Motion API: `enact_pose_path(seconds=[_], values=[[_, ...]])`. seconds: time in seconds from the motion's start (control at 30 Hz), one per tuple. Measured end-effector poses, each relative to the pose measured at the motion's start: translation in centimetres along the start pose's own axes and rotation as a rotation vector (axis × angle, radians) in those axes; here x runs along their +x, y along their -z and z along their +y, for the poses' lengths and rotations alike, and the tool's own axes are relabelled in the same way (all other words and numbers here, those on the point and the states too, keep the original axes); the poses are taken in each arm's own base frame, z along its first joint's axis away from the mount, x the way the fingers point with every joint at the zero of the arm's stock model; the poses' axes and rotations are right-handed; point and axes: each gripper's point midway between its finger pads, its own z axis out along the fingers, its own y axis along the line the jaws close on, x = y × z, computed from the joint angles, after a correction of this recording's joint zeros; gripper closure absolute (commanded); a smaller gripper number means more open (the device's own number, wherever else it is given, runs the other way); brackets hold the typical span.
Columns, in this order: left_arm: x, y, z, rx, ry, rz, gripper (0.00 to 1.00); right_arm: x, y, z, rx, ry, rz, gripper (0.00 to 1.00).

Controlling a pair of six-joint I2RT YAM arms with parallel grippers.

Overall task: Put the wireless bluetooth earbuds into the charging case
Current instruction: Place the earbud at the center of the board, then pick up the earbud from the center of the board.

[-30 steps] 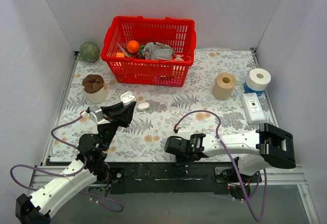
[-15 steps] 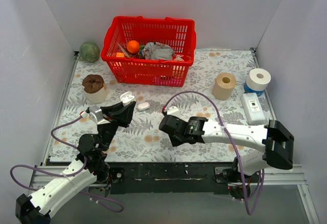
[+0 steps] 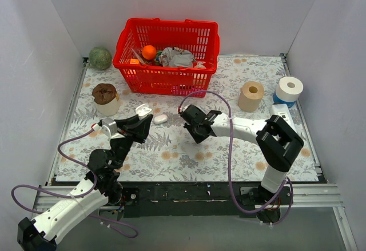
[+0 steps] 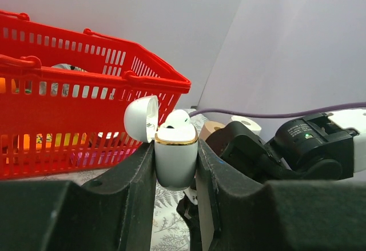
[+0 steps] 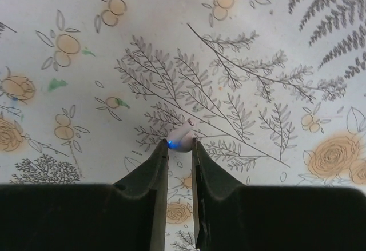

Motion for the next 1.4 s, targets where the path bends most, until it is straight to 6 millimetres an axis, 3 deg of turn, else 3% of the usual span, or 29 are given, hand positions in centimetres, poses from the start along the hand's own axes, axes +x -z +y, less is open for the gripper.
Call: enact_pose_path(seconds=[0.13,0.33,0.43,0.5,0.6,0.63,0.7,0.8,1.0,1.4], values=[[0.3,0.0,0.0,0.000,-0.001,0.010,1.00,-0.8,-0.2,0.8,-0.034,0.030,-0.003,0.67],[0.8,-0.1,-0.1,0.011,-0.004,0.031,1.00,-0.7,-0.1,1.2,-0.051,0.033,0.000,0.48],[1.2,-0.1,-0.1,0.012,-0.006,0.046,1.00,-0.8,0.3,1.2,-0.053,0.024,-0.009,0.45],[1.5,-0.2,-0.1,0.011,-0.008,0.056,1.00,-0.9,0.9,1.1,-0.054,0.010,-0.023,0.48],[1.6,-0.3,-0.1,0.011,-0.013,0.060,1.00,-1.1,2.3,0.9,-0.059,-0.034,-0.064,0.70],[1.5,-0.3,-0.1,0.012,-0.014,0.058,1.00,-1.2,2.7,0.9,-0.067,-0.056,-0.087,0.89],[1.3,-0.3,-0.2,0.014,-0.014,0.051,1.00,-0.9,3.4,1.0,-0.087,-0.104,-0.130,0.99],[0.8,-0.1,-0.3,0.018,-0.011,0.038,1.00,0.4,3.5,1.2,-0.120,-0.187,-0.169,0.99],[0.8,0.3,-0.2,0.014,0.001,0.044,1.00,2.8,1.0,2.0,-0.151,-0.269,-0.148,0.99],[2.0,0.7,0.1,-0.003,0.014,0.097,1.00,0.2,-1.0,4.8,-0.252,-0.276,-0.207,0.99]])
